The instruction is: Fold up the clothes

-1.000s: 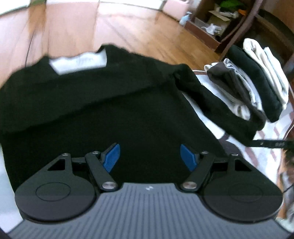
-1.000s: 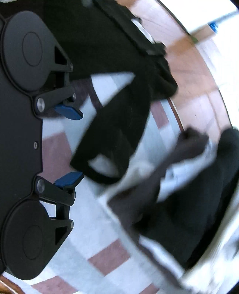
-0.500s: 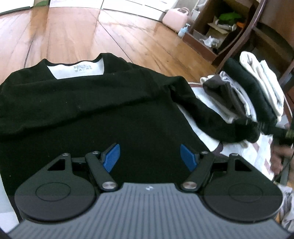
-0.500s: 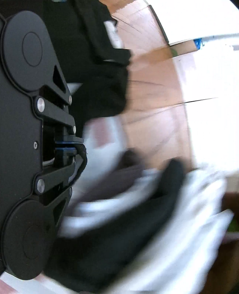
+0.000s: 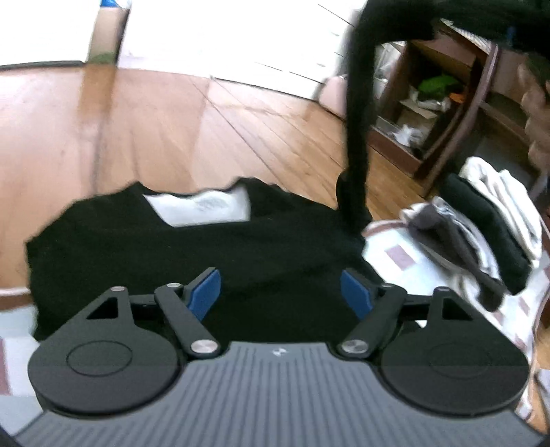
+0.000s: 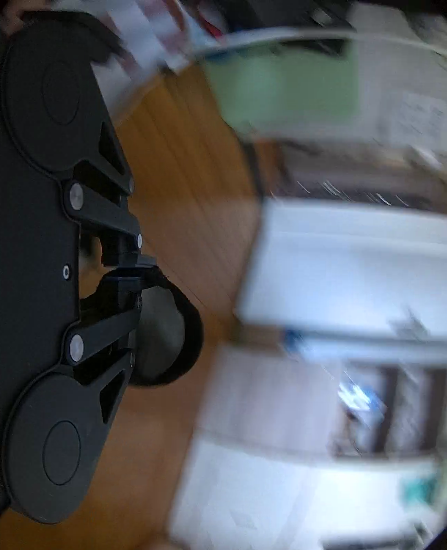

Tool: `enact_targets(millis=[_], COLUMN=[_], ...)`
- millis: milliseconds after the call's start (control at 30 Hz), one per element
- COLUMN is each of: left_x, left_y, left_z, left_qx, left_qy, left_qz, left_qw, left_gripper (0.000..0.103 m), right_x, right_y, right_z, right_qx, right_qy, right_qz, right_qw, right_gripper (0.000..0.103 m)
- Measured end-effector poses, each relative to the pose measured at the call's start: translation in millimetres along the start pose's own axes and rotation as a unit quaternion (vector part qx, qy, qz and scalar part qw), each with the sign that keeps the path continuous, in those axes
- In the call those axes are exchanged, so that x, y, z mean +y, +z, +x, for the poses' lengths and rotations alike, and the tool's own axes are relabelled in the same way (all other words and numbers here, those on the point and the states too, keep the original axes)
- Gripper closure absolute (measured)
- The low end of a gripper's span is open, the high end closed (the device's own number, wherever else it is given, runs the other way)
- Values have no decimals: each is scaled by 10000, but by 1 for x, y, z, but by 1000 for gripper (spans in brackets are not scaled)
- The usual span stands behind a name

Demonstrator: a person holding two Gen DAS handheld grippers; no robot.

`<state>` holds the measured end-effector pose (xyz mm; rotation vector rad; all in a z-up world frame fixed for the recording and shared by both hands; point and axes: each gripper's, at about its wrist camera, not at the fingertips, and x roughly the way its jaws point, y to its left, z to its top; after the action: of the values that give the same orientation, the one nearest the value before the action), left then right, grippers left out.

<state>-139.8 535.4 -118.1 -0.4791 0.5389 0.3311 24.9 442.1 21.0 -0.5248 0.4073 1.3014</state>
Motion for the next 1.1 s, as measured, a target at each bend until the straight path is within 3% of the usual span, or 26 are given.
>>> enact_targets(millis=[100,133,233,300,433,567,700,767,933,967,1000,1033,1067,1100], left_x=[20,25,37,46,69,95,97,91,90,90,89,89,91,96], left_y=[-4,-6,-7,-2,10,9,5,5,5,5,4,4,6,12], left_z=[4,6,13,18,24,29,40,52,66,68,71,70,67,58], left_qx=[68,141,269,283,279,244,248,448,612,627,586,550,526,375], left_qy=[218,292,370,349,564,628,905,1087,957,909,1100,1315,1292,1169], left_qz=[-50,-47,-28,-122,-441,-869,-590,-223,-60,-17,126,247,195,-20], left_qw=[9997,9995,9989,9989,9970,9939,9938,9928,9935,9939,9921,9895,9900,9924], left_gripper=[25,25,25,25,24,22,22,22,23,34,47,68,91,100], right_x=[26,21,-13,-35,-65,-75,-68,-61,-56,-57,-58,-59,-61,-62], right_y=[14,-1,-48,-80,-114,-124,-134,-136,-140,-140,-140,-140,-140,-141], right_z=[31,36,44,44,45,48,63,74,91,91,91,92,93,92], right_qx=[174,253,761,1223,1740,1846,1884,1909,1801,1758,1722,1711,1689,1621], right_qy=[722,612,256,-204,-766,-708,-539,-525,-864,-901,-937,-970,-1008,-1070], right_qz=[-299,-239,286,460,171,205,102,-74,-231,-188,-146,-106,-64,-20], right_qw=[9968,9975,9964,9912,9816,9800,9806,9802,9796,9801,9805,9804,9804,9810], right_gripper=[58,56,56,56,56,56,56,57,62,65,80,86,88,93])
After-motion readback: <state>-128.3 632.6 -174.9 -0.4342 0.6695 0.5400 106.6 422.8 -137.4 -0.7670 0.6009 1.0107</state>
